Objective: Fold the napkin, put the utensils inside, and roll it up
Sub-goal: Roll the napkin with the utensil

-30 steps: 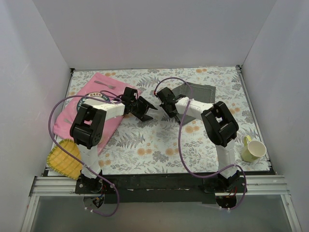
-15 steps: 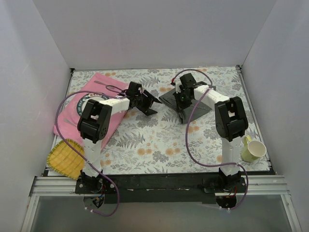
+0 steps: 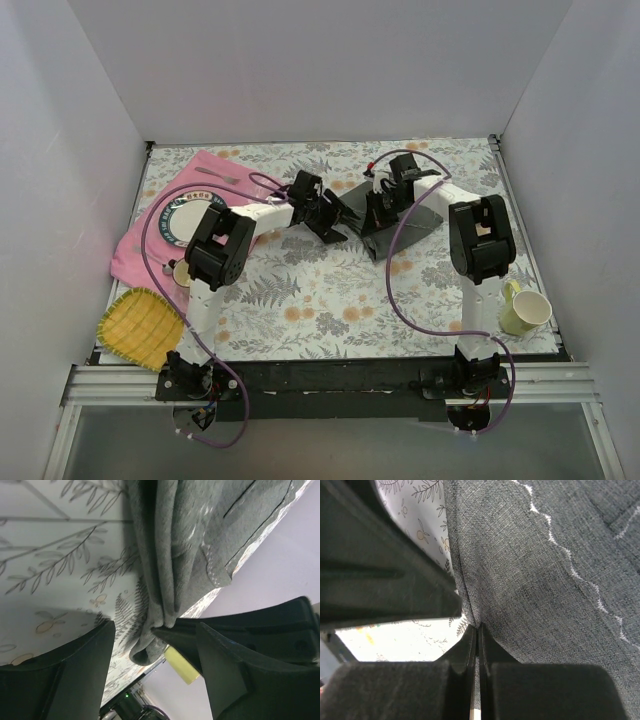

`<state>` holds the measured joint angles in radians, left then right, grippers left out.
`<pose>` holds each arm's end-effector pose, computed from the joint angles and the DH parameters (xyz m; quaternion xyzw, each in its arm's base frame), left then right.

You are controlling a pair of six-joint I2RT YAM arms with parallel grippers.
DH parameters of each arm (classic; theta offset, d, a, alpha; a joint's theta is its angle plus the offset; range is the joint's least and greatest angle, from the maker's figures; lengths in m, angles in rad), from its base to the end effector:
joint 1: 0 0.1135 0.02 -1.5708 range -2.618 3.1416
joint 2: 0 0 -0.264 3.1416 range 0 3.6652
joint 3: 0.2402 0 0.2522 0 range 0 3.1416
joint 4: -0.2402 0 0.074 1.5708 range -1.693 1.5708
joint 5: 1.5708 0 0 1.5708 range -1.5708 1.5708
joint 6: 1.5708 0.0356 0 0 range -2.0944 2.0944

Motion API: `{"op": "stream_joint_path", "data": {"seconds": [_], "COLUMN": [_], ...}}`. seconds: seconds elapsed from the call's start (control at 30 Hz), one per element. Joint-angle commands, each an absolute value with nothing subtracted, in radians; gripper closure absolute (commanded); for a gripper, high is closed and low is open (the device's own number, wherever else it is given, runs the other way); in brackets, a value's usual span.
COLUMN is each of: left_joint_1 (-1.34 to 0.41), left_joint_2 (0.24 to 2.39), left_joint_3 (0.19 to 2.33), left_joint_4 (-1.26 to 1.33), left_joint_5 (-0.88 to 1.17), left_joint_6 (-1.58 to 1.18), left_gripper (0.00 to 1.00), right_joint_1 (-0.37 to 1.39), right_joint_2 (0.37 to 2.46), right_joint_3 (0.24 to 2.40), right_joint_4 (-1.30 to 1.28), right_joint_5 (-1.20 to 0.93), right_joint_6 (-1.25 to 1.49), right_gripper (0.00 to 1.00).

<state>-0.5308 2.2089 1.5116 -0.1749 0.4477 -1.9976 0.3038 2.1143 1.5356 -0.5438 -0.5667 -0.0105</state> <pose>0.3991 -0.2521 0.1330 0.5568 -0.7315 0.3811 0.0981 0.4137 0.1497 0.1620 -0.2079 0.9148 0.3008 0.1713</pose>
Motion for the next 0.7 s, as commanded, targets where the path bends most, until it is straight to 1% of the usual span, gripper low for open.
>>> {"op": "stream_joint_path", "data": {"seconds": [0.0,0.2,0.23,0.3,0.33,0.37,0.43,0.47,0.5,0.53,0.57,0.6,0.67], "left_joint_1": [-0.522,-0.522,-0.522,-0.523,-0.523,-0.523,-0.525,-0.523,-0.525,-0.525,-0.526,-0.526,-0.526], "left_joint_2": [2.255,2.324,2.333,2.355,2.358,2.359,2.367,2.367,2.375,2.373,2.373,2.373,2.365], "left_joint_3": [1.63,1.707,1.716,1.744,1.753,1.772,1.793,1.801,1.815,1.819,1.821,1.818,1.807], "left_joint_4": [-0.294,-0.325,-0.334,-0.363,-0.402,-0.414,-0.458,-0.468,-0.475,-0.494,-0.498,-0.505,-0.511], "left_joint_5": [0.393,0.357,0.362,0.364,0.359,0.353,0.328,0.325,0.327,0.325,0.325,0.327,0.331], "left_joint_6": [-2.095,-2.089,-2.089,-2.085,-2.079,-2.069,-2.039,-2.03,-2.023,-2.005,-2.0,-1.996,-1.988], "left_gripper": [0.38,0.47,0.52,0.56,0.6,0.68,0.78,0.85,0.88,0.9,0.94,0.97,0.99], "right_joint_1": [0.288,0.287,0.287,0.287,0.287,0.287,0.291,0.301,0.305,0.311,0.327,0.334,0.362], "right_joint_2": [2.12,2.12,2.12,2.112,2.109,2.103,2.094,2.08,2.072,2.062,2.037,2.022,1.976], "right_joint_3": [1.519,1.505,1.503,1.499,1.5,1.502,1.502,1.505,1.511,1.512,1.516,1.513,1.509], "right_joint_4": [-0.511,-0.503,-0.503,-0.503,-0.505,-0.508,-0.526,-0.538,-0.551,-0.572,-0.58,-0.583,-0.589], "right_joint_5": [-0.675,-0.692,-0.684,-0.681,-0.68,-0.664,-0.632,-0.614,-0.583,-0.53,-0.509,-0.482,-0.407], "right_joint_6": [0.012,0.008,0.008,0.006,0.005,0.003,0.003,-0.024,-0.031,-0.04,-0.043,-0.04,-0.043], "right_gripper": [0.99,0.99,0.99,0.99,0.99,0.99,0.99,0.99,0.98,0.96,0.88,0.84,0.72]}}
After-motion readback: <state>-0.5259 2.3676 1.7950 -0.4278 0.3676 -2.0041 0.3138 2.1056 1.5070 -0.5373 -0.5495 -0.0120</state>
